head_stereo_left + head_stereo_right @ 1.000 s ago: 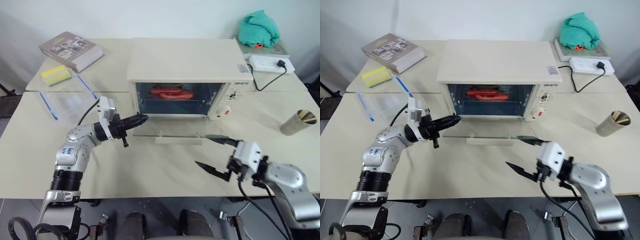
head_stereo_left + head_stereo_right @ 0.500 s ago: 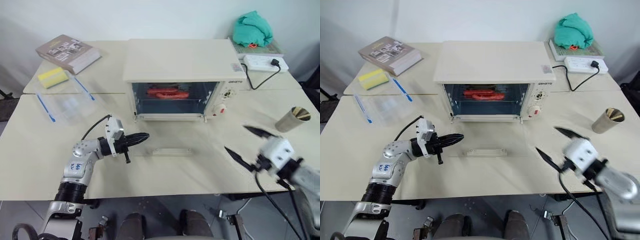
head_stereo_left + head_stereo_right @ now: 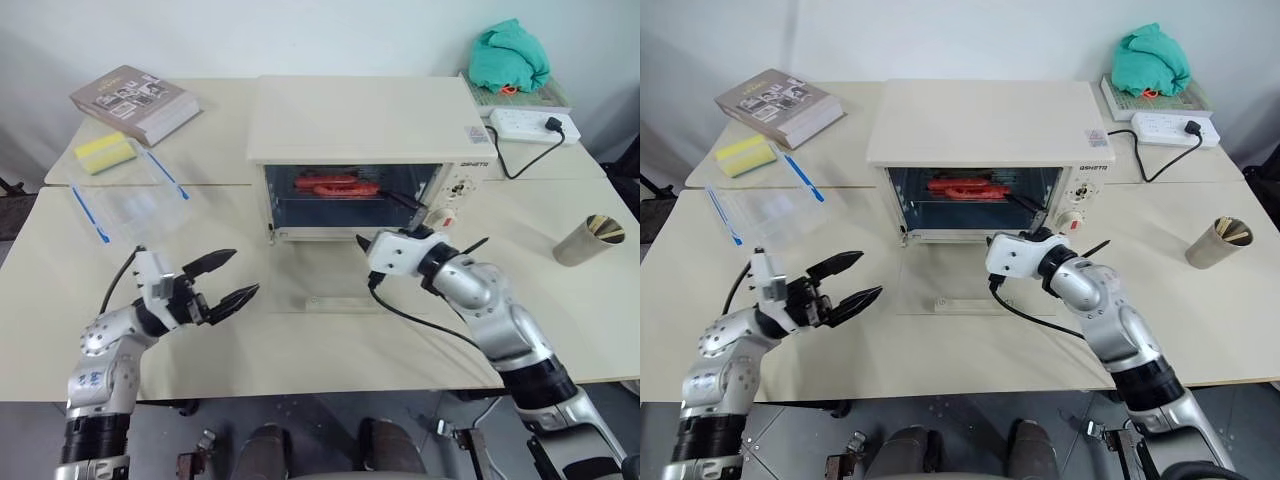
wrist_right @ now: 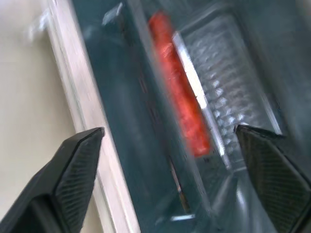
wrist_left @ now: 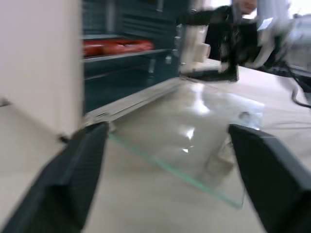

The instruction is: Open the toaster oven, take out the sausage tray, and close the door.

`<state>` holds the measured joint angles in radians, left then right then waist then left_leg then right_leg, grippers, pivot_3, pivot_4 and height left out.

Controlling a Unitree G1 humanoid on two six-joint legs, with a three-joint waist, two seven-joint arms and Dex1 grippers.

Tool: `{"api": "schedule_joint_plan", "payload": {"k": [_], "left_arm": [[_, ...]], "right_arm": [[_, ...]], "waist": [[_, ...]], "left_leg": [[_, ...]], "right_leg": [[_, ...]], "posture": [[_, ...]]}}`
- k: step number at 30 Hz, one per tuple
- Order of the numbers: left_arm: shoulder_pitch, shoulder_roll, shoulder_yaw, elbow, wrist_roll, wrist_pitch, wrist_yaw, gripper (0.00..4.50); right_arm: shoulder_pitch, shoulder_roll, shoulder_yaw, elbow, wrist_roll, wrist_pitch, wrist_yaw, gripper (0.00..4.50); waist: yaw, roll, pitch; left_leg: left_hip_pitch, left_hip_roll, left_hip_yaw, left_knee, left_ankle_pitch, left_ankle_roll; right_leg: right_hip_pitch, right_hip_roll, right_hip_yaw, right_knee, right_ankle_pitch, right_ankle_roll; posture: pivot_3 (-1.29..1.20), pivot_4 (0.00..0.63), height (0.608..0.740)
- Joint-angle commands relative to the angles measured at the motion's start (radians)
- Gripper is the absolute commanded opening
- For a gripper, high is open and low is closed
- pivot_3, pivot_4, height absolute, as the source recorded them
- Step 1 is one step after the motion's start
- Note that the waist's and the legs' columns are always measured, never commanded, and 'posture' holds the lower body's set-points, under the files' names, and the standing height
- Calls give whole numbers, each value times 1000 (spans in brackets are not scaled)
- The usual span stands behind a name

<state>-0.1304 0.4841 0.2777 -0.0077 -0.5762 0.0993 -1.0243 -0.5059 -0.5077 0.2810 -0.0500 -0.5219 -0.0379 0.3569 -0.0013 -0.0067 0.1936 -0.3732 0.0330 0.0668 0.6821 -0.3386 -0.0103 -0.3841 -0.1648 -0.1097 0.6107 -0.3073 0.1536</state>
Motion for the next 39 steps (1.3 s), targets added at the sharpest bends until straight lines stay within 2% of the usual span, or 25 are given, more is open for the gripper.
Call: {"api": "schedule_joint_plan", "payload": {"k": [1, 5, 8, 17, 27, 31, 39], "left_arm": [[28, 10, 28, -64, -30, -2, 14, 4473], [41, 2, 20, -87, -32, 0, 25, 4473], [38, -1, 15, -87, -15, -18, 34, 4500], [28, -1, 9, -70, -22, -20, 25, 4500], [12, -4, -1, -44, -23, -30, 12, 4500], [8, -4, -3, -33, -22, -36, 4, 4500], [-7, -5, -7, -8, -21, -44, -6, 4500]], "right_arm": [[-72, 23, 15, 55, -121, 31, -98, 4500], [-118, 53, 28, 108, -189, 61, -160, 4500], [-135, 69, 24, 124, -206, 68, -183, 3865], [-130, 87, 30, 108, -233, 108, -143, 760], [-128, 93, 30, 97, -252, 139, -125, 760], [-132, 97, 32, 93, -251, 142, -117, 31], [-124, 89, 34, 38, -241, 108, -71, 31]], "waist": [[-4, 0, 0], [-6, 0, 0], [-8, 0, 0], [-28, 0, 0], [-29, 0, 0], [-29, 0, 0], [-30, -1, 0]], "left_leg": [[0, 0, 1, 0, 0, 0], [0, 0, 1, 0, 0, 0], [-3, 0, 1, 0, 0, 0], [-4, 0, 1, -1, 0, 0], [-4, 0, 1, -1, 0, 0], [-4, 0, 1, -1, 0, 0], [-4, 0, 2, -1, 0, -1]], "right_leg": [[0, 0, 0, 0, 0, 0], [-2, 0, 0, 1, 0, 0], [-4, 0, 1, 2, 0, 0], [-6, 0, 1, 3, 0, 0], [-7, 0, 1, 4, 0, 0], [-7, 0, 1, 4, 0, 0], [-7, 0, 1, 4, 0, 0]], "posture": [[0, 150, 740], [0, 150, 740], [0, 150, 740], [0, 150, 740], [0, 150, 740], [0, 150, 740], [0, 150, 740]]}}
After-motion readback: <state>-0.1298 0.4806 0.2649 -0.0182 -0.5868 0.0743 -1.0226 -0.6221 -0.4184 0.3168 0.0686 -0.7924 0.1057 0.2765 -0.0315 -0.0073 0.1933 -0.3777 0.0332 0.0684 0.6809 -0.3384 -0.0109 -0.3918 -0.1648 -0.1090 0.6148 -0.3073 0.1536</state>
